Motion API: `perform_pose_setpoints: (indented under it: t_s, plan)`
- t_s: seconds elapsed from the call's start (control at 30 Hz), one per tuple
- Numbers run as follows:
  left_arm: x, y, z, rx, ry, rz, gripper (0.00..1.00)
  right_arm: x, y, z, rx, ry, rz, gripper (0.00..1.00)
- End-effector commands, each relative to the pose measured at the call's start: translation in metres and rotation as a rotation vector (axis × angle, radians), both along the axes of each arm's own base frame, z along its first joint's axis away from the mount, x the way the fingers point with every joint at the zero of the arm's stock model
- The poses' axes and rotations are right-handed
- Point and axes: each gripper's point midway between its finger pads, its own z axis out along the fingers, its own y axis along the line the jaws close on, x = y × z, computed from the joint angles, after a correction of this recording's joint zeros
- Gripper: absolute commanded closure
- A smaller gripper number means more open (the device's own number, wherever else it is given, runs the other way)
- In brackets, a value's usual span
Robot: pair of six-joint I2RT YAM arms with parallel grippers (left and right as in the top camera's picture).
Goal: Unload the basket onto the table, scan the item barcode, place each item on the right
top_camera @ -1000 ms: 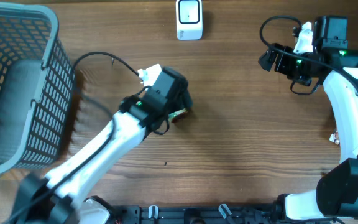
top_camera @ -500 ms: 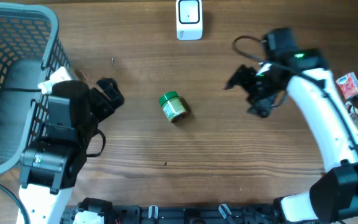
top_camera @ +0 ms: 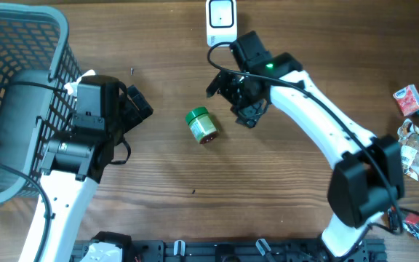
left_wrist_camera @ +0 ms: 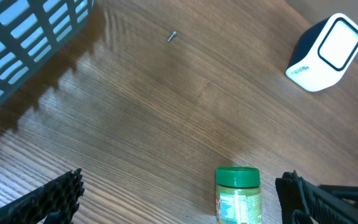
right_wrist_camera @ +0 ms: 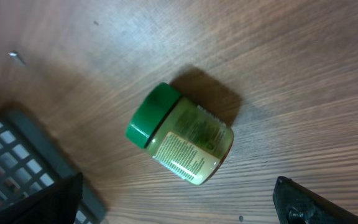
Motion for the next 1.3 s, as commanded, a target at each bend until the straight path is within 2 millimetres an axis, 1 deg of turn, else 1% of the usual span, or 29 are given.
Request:
perform_pose_setpoints:
  t_s: [0.0,0.07,0.2,0.23,0.27,0.3,0.33,0.37,0.4,0.43,0.47,0.5,0.57,0.67,0.77,0.87,0.97,1.0,1.07,1.13,1.2,1.27]
  plan:
    - [0.004,0.001,0.000,0.010,0.006,-0.014,0.00,-0.005,0.016,-0.027,0.000,0.110,-0.038,0.00]
    - [0.004,0.001,-0.001,0.010,0.008,-0.014,0.00,-0.005,0.023,-0.030,0.000,0.125,-0.052,0.00]
    - [0.004,0.001,-0.002,0.014,0.012,-0.018,0.00,-0.001,0.043,-0.020,0.025,0.102,-0.065,0.00]
    - [0.004,0.001,-0.002,0.027,0.014,-0.034,0.00,0.000,0.044,-0.021,0.015,0.078,-0.054,0.00]
    - [0.004,0.002,-0.002,0.042,0.014,-0.041,0.00,0.005,0.043,-0.021,-0.004,0.026,-0.005,0.00]
    - [0.004,0.002,-0.002,0.056,0.016,-0.056,0.00,0.011,0.045,-0.020,-0.011,-0.041,0.081,0.00]
    - [0.004,0.003,-0.002,0.079,0.017,-0.074,0.00,0.012,0.045,-0.020,-0.027,-0.129,0.252,0.01]
    - [0.004,0.006,-0.002,0.099,0.018,-0.072,0.00,0.008,0.036,-0.024,-0.078,-0.133,0.306,0.00]
    - [0.003,0.011,-0.002,0.120,0.019,-0.056,0.00,0.006,0.027,-0.028,-0.125,-0.124,0.320,0.00]
    - [0.003,0.015,-0.001,0.138,0.018,-0.042,0.00,0.003,0.012,-0.032,-0.201,-0.124,0.354,0.00]
    - [0.004,0.017,0.000,0.151,0.017,-0.032,0.00,0.003,0.006,-0.034,-0.243,-0.142,0.419,0.00]
    - [0.004,0.019,0.000,0.156,0.016,-0.028,0.00,0.002,0.005,-0.035,-0.258,-0.187,0.555,0.00]
    - [0.004,0.019,0.000,0.158,0.015,-0.026,0.00,0.000,0.005,-0.035,-0.271,-0.241,0.736,0.00]
    - [0.004,0.019,0.000,0.158,0.016,-0.026,0.00,-0.002,0.008,-0.034,-0.265,-0.293,0.892,0.00]
    - [0.004,0.019,0.000,0.157,0.016,-0.026,0.00,-0.006,0.022,-0.033,-0.259,-0.356,1.029,0.00]
    - [0.004,0.019,0.000,0.158,0.016,-0.026,0.00,-0.014,0.043,-0.031,-0.249,-0.407,1.094,0.00]
    - [0.004,0.020,0.000,0.164,0.016,-0.022,0.00,-0.026,0.065,-0.031,-0.239,-0.443,1.143,0.00]
    - [0.004,0.023,0.001,0.176,0.014,-0.012,0.00,-0.026,0.068,-0.031,-0.248,-0.455,1.142,0.00]
    - [0.003,0.028,0.001,0.194,0.014,0.006,0.00,-0.018,0.066,-0.031,-0.287,-0.471,1.111,0.00]
    - [0.003,0.036,0.001,0.199,0.018,0.032,0.00,-0.014,0.064,-0.031,-0.303,-0.480,1.109,0.00]
    - [0.002,0.052,0.001,0.198,0.023,0.084,0.00,-0.013,0.066,-0.034,-0.304,-0.493,1.132,0.00]
    - [0.002,0.068,0.002,0.203,0.024,0.125,0.00,-0.012,0.067,-0.041,-0.306,-0.485,1.143,0.00]
